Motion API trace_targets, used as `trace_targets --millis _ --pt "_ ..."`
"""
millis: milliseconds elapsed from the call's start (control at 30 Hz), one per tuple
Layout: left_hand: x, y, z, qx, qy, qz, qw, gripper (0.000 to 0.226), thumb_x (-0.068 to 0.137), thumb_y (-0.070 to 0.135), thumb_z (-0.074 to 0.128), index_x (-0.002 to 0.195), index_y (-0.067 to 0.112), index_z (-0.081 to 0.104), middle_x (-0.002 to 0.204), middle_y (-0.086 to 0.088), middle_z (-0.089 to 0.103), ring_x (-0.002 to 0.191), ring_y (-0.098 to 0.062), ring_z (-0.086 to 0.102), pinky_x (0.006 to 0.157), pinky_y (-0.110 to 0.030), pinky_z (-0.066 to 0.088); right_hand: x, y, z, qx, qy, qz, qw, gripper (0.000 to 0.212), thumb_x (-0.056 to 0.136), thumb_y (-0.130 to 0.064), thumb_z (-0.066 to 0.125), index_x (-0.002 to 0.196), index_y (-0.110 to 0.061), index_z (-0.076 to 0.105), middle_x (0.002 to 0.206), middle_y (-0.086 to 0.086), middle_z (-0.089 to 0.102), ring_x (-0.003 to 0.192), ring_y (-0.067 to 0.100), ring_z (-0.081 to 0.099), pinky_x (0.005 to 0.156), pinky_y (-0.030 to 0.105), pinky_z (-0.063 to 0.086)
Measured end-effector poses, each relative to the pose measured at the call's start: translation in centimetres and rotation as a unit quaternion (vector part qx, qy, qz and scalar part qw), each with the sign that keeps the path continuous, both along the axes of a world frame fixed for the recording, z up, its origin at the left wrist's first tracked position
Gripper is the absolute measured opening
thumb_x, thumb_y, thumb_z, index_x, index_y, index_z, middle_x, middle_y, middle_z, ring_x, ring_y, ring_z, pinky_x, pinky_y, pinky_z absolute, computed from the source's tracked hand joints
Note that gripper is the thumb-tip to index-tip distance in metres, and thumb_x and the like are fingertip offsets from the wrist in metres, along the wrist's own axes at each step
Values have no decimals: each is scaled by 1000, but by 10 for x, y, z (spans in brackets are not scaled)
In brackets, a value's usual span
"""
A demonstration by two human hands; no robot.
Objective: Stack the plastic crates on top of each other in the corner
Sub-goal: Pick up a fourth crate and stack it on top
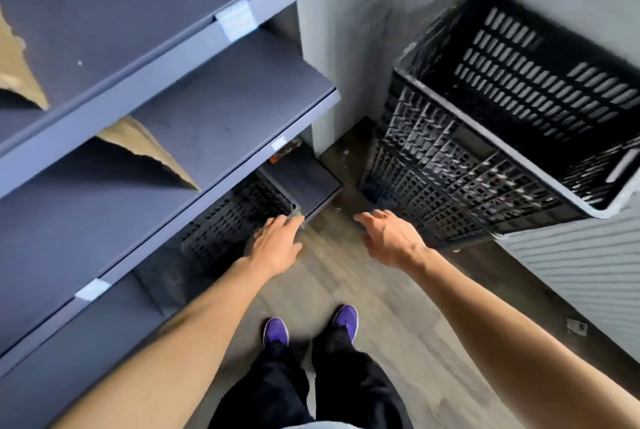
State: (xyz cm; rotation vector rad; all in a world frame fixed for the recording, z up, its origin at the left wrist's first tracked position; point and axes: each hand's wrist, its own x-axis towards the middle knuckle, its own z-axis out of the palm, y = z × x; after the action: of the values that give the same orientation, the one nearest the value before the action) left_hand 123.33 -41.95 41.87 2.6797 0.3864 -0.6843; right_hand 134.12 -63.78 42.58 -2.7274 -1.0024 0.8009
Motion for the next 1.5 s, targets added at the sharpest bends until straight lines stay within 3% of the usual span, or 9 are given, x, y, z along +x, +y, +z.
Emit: trace_targets --millis 100,267,633,933,1133,1267,1333,1400,1500 --pt "-27 17 -19 2 23 23 999 59 95 31 57 149 26 32 137 -9 46 127 -31 42 100 -43 41 -17 29 -22 -5 17 19 1000 42 92 -33 53 130 -15 50 124 7 58 118 31 52 87 36 50" --pt "-67 48 -65 -13 60 52 997 61 94 28 58 149 25 33 139 -7 45 130 -30 40 104 -37 36 -51 77 -70 11 61 27 998 52 93 -31 54 143 -23 43 140 5 52 128 28 47 99 35 45" --pt "-131 111 -188 -3 119 112 987 64 96 30 58 151 27 27 143 -8 39 131 -30 41 104 -40 38 -109 132 -205 4 109 32 994 54 93 -34 58 144 -24 42 145 1 47 134 23 39 103 32 40" --pt "-149 150 -306 33 110 169 979 78 95 30 59 155 31 10 150 -12 37 132 -34 43 105 -45 38 -97 194 -319 60 24 97 993 69 85 -36 66 146 -23 37 147 5 41 131 27 38 106 41 39" --pt "-142 169 -353 53 92 239 965 47 96 34 58 140 27 43 131 -15 58 119 -39 53 90 -44 46 -60 236 -346 10 -111 226 968 75 86 -37 62 152 -27 28 157 8 29 146 28 20 119 46 13" --pt "-147 178 -363 67 107 263 956 46 97 39 55 140 23 49 130 -15 61 121 -37 52 90 -42 46 -48 268 -358 -91 -80 232 965 57 88 -33 59 142 -31 43 141 2 49 134 25 37 114 47 18" --pt "-151 177 -364 80 101 262 956 44 96 41 56 136 22 52 126 -16 63 117 -38 55 89 -42 47 -42 279 -355 -106 -71 224 966 35 92 -31 57 125 -21 57 118 4 60 119 24 47 108 42 28" --pt "-152 178 -364 95 94 249 959 41 96 40 56 130 18 56 120 -15 66 112 -37 60 87 -42 49 -38 285 -349 -105 -83 232 964 23 96 -29 54 101 -7 60 92 7 57 104 27 52 104 43 34" --pt "-155 182 -366 84 76 243 963 33 97 38 57 118 13 61 107 -12 71 99 -35 65 82 -41 54 -38 283 -349 -74 -103 242 962 26 98 -28 49 107 -7 61 106 15 63 109 34 56 98 49 37"
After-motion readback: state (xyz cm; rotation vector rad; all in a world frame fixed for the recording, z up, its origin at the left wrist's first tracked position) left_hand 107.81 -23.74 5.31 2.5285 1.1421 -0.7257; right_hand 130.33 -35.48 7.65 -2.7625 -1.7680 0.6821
